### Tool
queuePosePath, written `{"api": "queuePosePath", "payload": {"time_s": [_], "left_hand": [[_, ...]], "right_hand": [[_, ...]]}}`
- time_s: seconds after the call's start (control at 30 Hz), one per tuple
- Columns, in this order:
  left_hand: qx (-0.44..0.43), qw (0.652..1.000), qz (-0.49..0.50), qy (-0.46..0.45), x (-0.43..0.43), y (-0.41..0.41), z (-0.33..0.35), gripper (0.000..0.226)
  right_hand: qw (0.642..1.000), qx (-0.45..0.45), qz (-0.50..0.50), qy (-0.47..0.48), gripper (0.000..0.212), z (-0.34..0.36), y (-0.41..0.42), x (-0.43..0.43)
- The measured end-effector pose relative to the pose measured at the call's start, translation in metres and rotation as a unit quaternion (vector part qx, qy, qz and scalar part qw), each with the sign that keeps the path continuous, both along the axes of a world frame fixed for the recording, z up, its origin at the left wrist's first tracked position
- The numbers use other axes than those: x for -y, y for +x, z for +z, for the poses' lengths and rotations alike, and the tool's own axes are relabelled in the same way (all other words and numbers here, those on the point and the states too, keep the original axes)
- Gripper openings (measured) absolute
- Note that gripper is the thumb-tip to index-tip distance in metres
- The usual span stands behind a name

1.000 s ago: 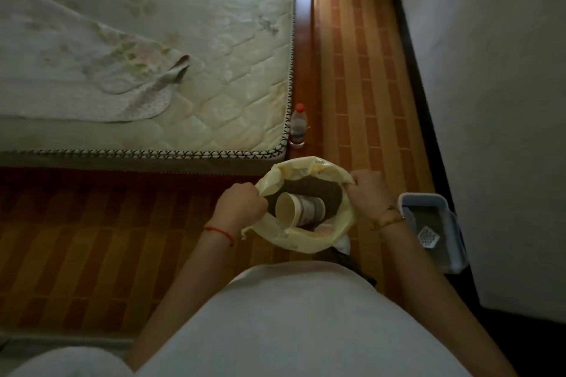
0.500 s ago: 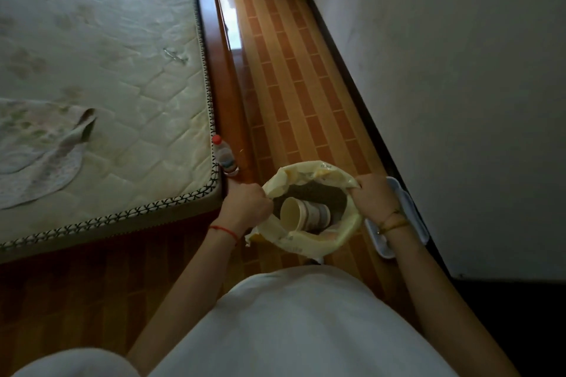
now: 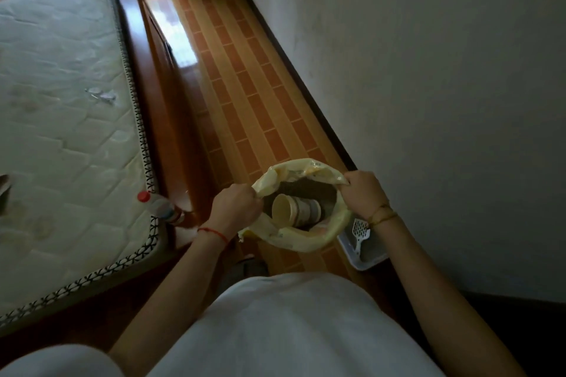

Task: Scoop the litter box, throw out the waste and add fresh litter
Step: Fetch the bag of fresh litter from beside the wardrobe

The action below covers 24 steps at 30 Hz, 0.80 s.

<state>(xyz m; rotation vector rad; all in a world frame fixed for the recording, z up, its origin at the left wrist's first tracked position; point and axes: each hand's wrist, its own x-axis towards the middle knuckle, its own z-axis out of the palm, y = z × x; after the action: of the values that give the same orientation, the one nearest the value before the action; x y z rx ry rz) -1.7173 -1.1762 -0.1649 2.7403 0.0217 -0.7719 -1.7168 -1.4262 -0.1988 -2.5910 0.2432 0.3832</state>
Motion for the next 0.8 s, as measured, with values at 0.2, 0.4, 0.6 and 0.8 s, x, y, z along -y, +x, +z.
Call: {"api": "queuePosePath", "payload": {"time_s": [0.2,0.4,0.6,0.8], "left_hand": [[0.004,0.999,-0.052,0.011,0.048,0.066,-0.006,0.033],[-0.023,0.995,-0.093,0.009,0.092,0.141,-0.027,0.036],[-0.037,0.990,-0.137,0.002,0.132,0.215,-0.060,0.036],[-0.051,0.985,-0.165,0.011,0.168,0.272,-0.115,0.036]], "right_hand": [[0.999,-0.013,-0.046,-0.008,0.029,-0.008,0.047,0.049],[0.994,-0.041,-0.100,-0.007,0.024,-0.028,0.102,0.090],[0.987,-0.071,-0.141,-0.014,0.021,-0.058,0.165,0.125],[0.982,-0.080,-0.174,0.004,0.017,-0.110,0.215,0.154]]}}
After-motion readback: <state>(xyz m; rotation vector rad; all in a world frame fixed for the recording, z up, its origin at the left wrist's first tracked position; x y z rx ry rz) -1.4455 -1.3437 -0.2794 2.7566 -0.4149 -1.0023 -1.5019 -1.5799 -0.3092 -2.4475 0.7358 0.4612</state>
